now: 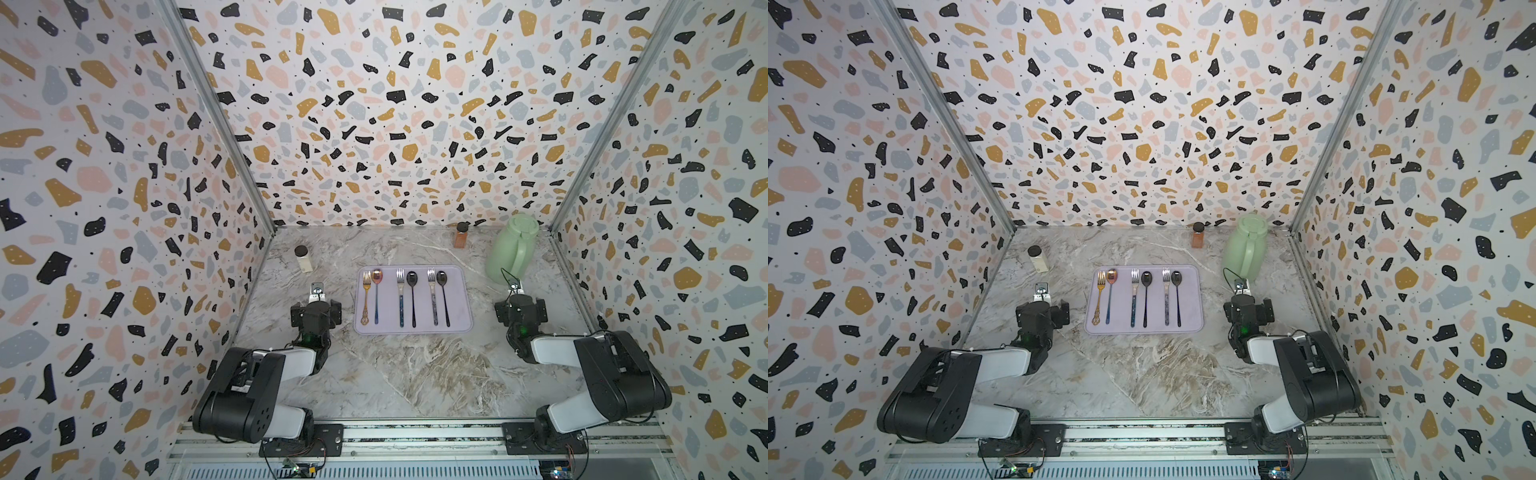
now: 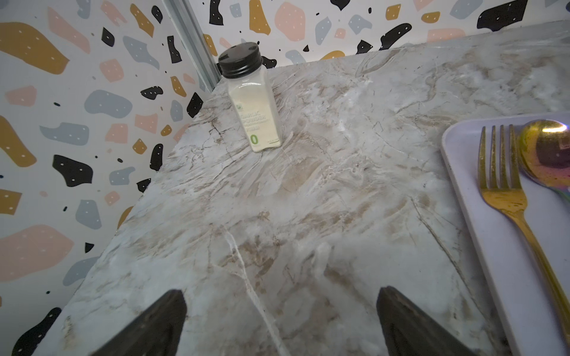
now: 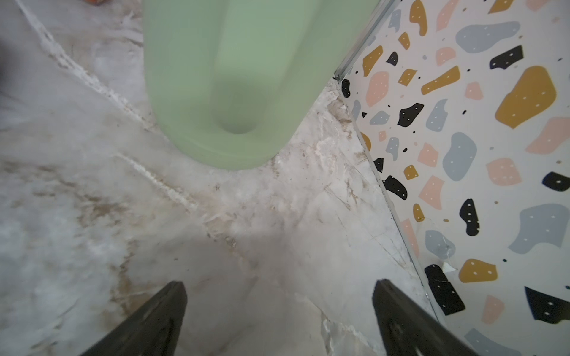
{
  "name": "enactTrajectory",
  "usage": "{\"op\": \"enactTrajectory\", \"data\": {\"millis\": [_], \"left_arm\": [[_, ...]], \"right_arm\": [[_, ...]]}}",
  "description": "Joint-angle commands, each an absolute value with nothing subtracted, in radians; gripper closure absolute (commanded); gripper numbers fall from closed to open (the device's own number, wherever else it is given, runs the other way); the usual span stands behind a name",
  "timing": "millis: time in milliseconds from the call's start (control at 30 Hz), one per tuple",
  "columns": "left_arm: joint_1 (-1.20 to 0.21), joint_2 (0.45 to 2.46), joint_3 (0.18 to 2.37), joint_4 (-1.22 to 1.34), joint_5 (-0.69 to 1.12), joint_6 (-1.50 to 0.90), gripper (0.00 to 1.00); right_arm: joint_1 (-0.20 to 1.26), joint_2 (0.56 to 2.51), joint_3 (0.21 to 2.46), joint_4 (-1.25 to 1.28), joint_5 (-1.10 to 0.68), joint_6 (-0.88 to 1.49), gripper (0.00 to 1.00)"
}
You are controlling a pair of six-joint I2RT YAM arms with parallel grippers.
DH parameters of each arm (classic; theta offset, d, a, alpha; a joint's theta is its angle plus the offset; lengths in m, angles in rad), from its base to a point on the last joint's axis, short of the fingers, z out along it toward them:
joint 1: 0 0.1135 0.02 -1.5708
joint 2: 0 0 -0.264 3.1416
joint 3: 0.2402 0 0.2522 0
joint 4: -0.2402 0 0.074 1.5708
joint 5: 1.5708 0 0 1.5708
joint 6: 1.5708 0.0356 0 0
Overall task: Set the spoon and fork side by side
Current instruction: Reset both arms
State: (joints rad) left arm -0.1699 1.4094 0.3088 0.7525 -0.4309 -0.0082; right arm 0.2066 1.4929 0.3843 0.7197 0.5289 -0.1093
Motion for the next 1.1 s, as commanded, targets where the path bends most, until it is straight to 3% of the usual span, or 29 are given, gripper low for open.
{"op": "enactTrajectory", "data": {"millis": [0,100,167,500,1067], "left_arm": [[-0.164,1.411,0.305,0.847,-0.424,-0.023,0.00],[-0.164,1.406,0.308,0.832,-0.422,-0.024,0.00],[-0.164,1.408,0.307,0.835,-0.422,-0.024,0.00],[-0.164,1.408,0.310,0.830,-0.423,-0.023,0.00],[-0.164,1.413,0.308,0.839,-0.423,-0.022,0.00]], "right_arm": [[0.165,1.465,0.372,0.831,0.426,-0.064,0.00],[0.105,1.464,0.362,0.824,0.296,-0.022,0.00],[0.046,1.534,0.292,1.038,0.200,-0.003,0.00],[0.038,1.500,0.334,0.896,0.225,0.023,0.00],[0.039,1.511,0.339,0.906,0.205,0.013,0.00]]}}
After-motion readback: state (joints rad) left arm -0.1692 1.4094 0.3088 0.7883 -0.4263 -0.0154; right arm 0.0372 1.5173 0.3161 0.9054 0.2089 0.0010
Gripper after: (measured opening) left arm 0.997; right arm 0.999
